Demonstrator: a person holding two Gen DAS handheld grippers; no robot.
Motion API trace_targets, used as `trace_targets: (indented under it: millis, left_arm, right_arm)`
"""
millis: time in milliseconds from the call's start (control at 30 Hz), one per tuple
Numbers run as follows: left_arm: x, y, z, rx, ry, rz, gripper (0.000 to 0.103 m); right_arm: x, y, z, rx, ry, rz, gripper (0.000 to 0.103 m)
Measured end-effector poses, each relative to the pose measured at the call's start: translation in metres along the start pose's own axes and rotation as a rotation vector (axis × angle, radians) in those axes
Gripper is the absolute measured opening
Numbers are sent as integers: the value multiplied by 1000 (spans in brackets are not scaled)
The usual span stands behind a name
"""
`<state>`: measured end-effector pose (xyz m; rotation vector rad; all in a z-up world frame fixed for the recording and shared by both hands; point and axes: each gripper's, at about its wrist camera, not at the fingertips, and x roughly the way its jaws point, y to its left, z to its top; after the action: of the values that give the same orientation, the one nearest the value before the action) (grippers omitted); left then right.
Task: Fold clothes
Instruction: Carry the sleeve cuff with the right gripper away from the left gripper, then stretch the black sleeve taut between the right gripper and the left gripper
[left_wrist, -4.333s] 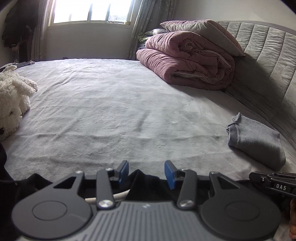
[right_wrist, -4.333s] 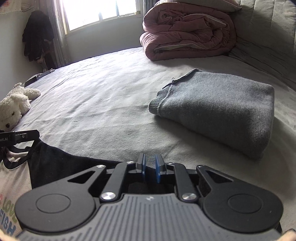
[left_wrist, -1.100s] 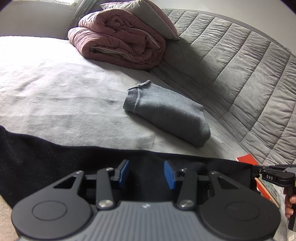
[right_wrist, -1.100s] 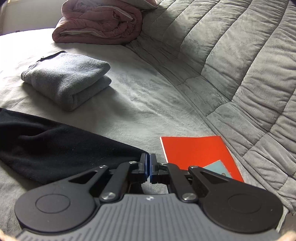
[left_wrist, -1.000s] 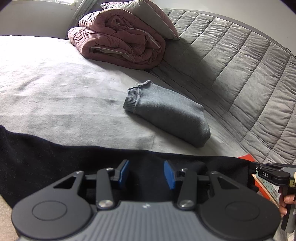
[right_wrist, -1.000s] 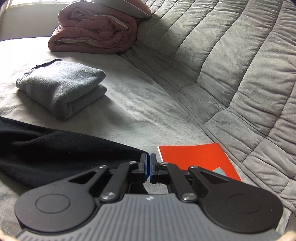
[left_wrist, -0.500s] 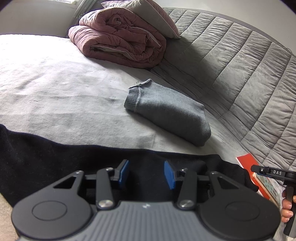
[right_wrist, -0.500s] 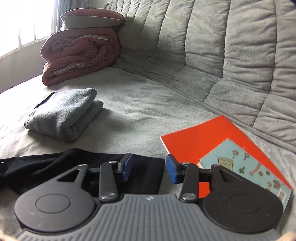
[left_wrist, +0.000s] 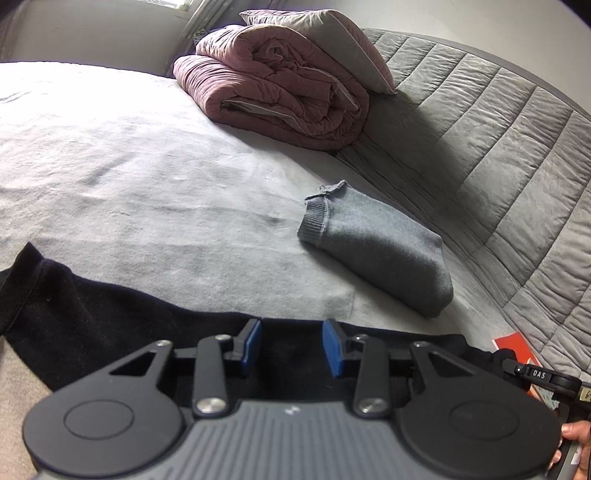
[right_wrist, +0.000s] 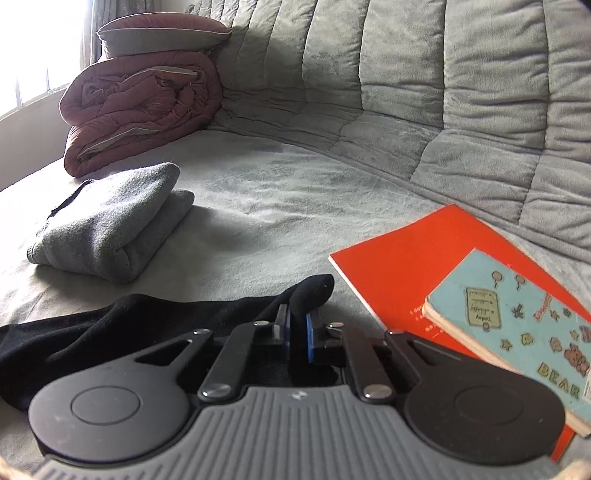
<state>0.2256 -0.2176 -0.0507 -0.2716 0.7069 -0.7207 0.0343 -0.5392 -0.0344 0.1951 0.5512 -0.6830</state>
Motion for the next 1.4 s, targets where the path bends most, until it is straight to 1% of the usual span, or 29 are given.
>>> trace_targets:
  millis: [67, 167, 267, 400, 500, 567, 700, 800, 833, 900, 967, 1067, 1133, 1233, 1333, 1400]
  left_arm:
    - [1, 3, 0, -3, -4, 7, 37]
    - [2, 5, 0, -5, -7, 14, 37]
    - [5, 4, -2, 8, -9, 25, 35]
    - [6, 2, -4, 34, -7, 39, 35]
    - [5, 2, -4, 33, -10, 39, 35]
    - [3, 2, -3, 31, -20, 41, 35]
    - [-5, 0, -1, 33, -73, 45, 35]
    - [0, 2, -2, 29, -45, 49, 35]
    - [2, 3, -2, 28, -38, 52, 35]
    - [1, 3, -2, 24, -36, 51, 35]
    - [-3, 3, 0, 13, -51, 41, 35]
    - [-10, 2, 7, -21, -45, 12, 35]
    - [-15, -4, 9, -16, -35, -8, 35]
    - [-24, -28, 7, 84, -7, 1, 35]
    - [-38, -49, 2, 179, 16, 14, 35]
    - [-50, -60, -4, 239, 31, 24, 35]
  right_arm:
    - [-2, -3, 6, -32, -35, -21, 9]
    - [-1, -12, 13, -45, -67, -55, 9]
    - [8, -21, 13, -45, -63, -81, 9]
    - [29, -27, 2, -48, -7, -80, 8]
    - [28, -22, 4, -68, -24, -80, 8]
    - [25, -20, 9, -77, -53, -75, 8]
    - [25, -13, 17, -121, -89, -68, 8]
    - [36, -11, 14, -138, -50, -65, 9]
    - [40, -10, 10, -148, -28, -67, 10]
    - [38, -10, 10, -142, -22, -67, 14]
    - [35, -10, 11, -132, -21, -67, 26]
    - [22, -13, 17, -57, -16, -46, 27]
    - [15, -16, 22, 32, 2, -15, 30]
    - [4, -18, 26, 160, 51, 38, 30]
    - [-4, -17, 25, 233, 112, 76, 30]
    - [-8, -20, 20, 286, 173, 94, 30]
